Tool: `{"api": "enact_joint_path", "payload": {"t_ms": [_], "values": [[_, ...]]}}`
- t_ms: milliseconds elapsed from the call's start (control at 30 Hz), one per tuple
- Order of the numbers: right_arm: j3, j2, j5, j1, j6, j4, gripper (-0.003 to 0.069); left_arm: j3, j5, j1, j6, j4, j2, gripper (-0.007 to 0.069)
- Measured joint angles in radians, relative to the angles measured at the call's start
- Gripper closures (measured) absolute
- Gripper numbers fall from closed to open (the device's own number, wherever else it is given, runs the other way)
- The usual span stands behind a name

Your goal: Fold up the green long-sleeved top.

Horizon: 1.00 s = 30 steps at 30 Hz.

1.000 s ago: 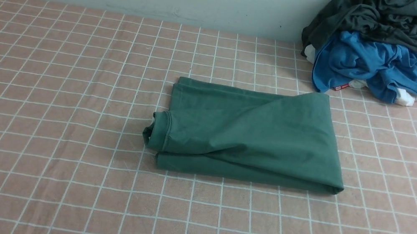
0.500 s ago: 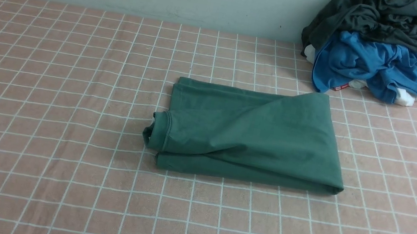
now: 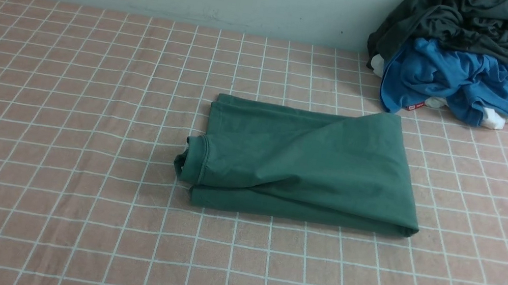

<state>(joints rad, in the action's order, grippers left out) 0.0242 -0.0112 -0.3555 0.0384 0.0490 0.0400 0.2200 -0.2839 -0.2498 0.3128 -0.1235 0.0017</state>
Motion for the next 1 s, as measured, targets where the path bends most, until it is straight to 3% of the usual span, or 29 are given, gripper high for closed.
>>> {"api": "enact_joint_path", "payload": {"t_ms": [567,800,1000], "values": [[0.0,0.0,-0.003,0.0,0.0,0.002,0.0672,-0.072,0.02,0.028,-0.003,0.031,-0.014,0.0627],[-0.001,0.0,-0.004,-0.001,0.0,0.006,0.0672,-0.242,0.005,0.141,-0.252,0.098,-0.015,0.0627],[-0.001,0.0,-0.004,-0.001,0.0,0.007,0.0672,-0.247,-0.07,0.15,-0.256,0.098,-0.015,0.0627]]}}
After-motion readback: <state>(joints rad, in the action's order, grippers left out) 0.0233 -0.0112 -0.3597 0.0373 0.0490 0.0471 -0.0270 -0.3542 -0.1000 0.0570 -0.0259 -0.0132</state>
